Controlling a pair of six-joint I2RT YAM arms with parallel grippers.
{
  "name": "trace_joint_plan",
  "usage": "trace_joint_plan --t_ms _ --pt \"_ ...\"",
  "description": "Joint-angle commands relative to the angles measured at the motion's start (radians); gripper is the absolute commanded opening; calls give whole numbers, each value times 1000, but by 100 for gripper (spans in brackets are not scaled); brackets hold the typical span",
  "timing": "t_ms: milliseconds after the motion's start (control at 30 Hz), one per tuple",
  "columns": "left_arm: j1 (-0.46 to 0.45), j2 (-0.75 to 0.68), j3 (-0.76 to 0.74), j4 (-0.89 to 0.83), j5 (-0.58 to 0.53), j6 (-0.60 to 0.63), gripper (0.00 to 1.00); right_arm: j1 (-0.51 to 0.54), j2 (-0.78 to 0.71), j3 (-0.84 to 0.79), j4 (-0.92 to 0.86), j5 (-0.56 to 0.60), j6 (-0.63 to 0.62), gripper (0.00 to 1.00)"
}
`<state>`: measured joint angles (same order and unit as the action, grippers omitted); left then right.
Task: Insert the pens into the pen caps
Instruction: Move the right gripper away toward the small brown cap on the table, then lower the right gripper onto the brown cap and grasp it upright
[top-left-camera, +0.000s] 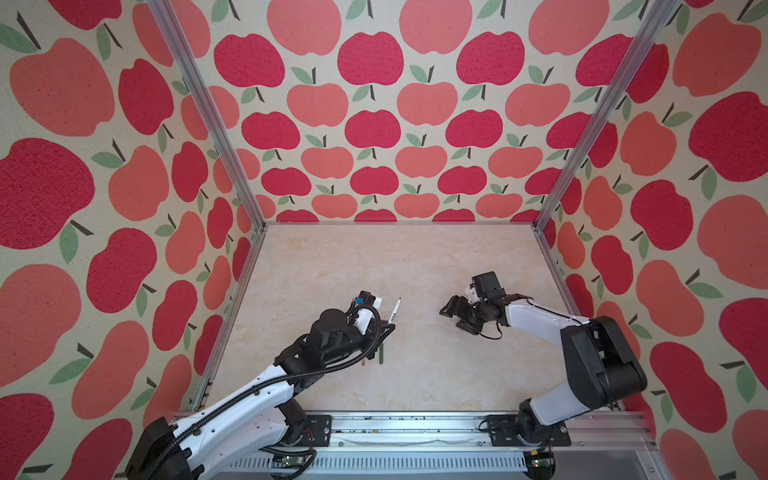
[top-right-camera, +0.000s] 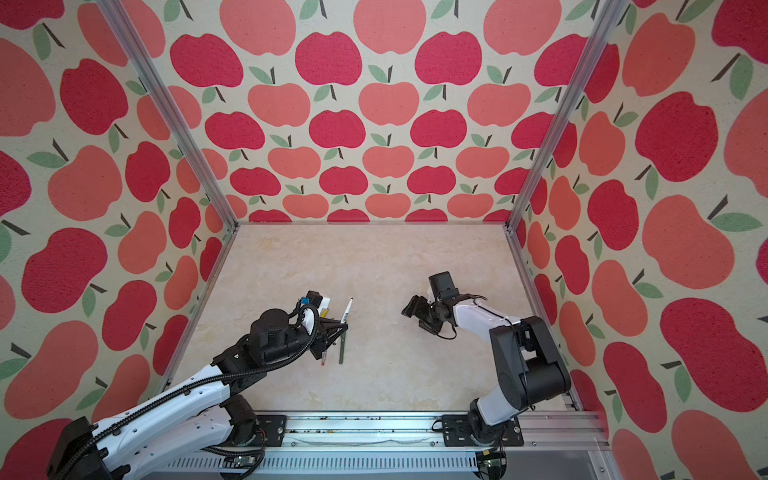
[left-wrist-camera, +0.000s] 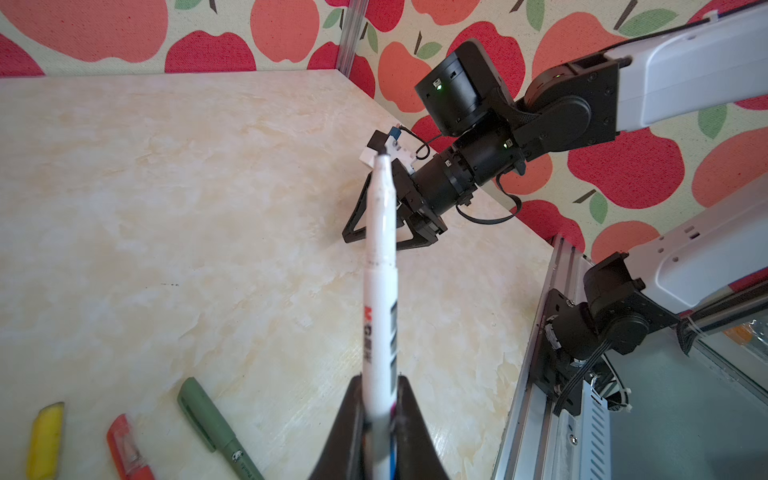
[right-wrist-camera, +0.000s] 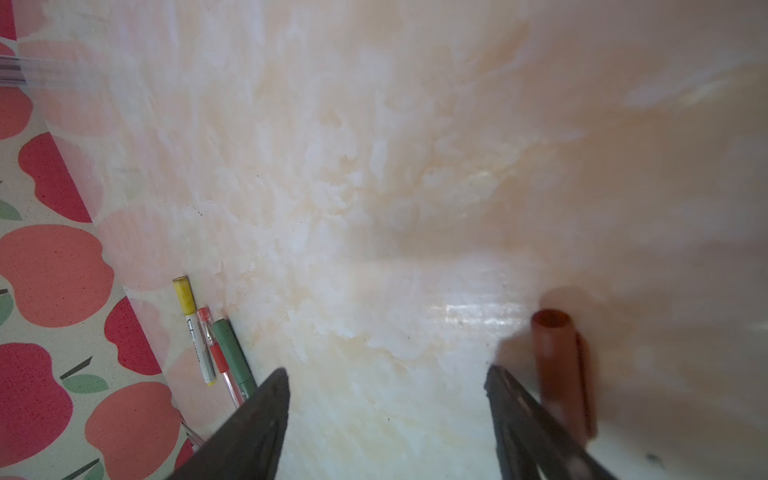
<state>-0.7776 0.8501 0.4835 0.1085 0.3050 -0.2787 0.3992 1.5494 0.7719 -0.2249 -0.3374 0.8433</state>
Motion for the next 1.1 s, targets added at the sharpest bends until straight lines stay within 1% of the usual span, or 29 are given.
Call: trace_joint_plan --t_ms 0,367,567,867,1067 --pt "-6 5 0 25 -16 -10 5 -4 5 -12 -19 15 -28 77" --pt "-10 14 4 31 -23 -7 5 -56 -73 -48 -88 44 -85 77" --pt "-12 7 4 25 -27 -5 5 -87 -92 -56 -120 50 -115 77" --pt "-14 -5 1 17 -36 -5 5 -94 -117 -85 -137 40 -121 78" --pt "-16 -9 3 15 -34 -1 5 -116 -189 -117 -189 88 -129 77"
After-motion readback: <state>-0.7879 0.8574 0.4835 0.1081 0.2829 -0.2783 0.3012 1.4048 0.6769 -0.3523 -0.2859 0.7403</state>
